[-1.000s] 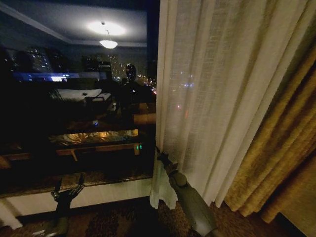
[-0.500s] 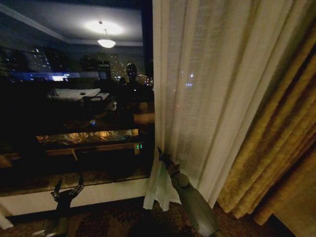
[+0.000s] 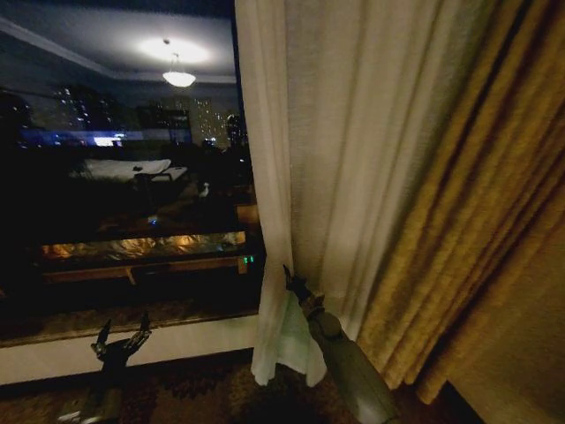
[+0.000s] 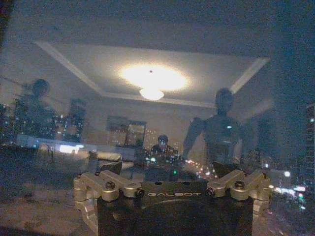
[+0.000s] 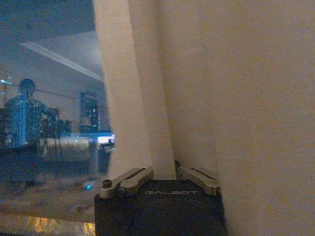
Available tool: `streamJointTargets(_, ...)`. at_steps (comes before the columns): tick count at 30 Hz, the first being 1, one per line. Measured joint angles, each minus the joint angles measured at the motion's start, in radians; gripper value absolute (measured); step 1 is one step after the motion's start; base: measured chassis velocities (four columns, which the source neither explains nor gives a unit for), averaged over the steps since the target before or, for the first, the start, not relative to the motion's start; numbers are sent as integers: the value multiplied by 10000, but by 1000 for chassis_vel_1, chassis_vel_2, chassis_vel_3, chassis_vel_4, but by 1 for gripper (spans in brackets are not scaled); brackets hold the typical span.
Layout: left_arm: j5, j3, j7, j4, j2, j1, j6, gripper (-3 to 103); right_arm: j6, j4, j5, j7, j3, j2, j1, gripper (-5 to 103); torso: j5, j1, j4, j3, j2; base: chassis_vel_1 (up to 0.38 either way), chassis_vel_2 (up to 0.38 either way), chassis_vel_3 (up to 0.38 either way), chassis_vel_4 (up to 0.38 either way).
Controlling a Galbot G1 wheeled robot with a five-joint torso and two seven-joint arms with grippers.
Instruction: Open the curtains by pulling them apart, changing their state from closed to fully open.
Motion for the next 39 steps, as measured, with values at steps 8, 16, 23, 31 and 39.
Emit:
streamJointTargets(8,0,1,0,0,-1,0,0,100,221,-2,130,-4,-18,47,-3,0,1,0,-1,1,-2,-312,-313,323,318)
streamJointTargets(16,0,1,6,-2,-1,0,0,100,310,-64,79,-123,-36,90,46,0,4,0,-4,1,-1,-104,-121,117,106)
streamJointTargets(23,0,-10,-4,-1,1,0,0,100,311,-272,-278,-223,-225,51,244,0,-1,0,4,1,-1,17,18,-13,-14)
streamJointTargets(31,0,-3,-2,-1,-1,0,0,100,312,-290,-348,-176,-312,31,266,0,3,0,-1,1,-1,0,0,0,0)
streamJointTargets(39,0,-2,-2,-1,0,0,0,100,203,-93,-57,47,-359,40,241,0,-2,0,2,1,0,0,0,0,0)
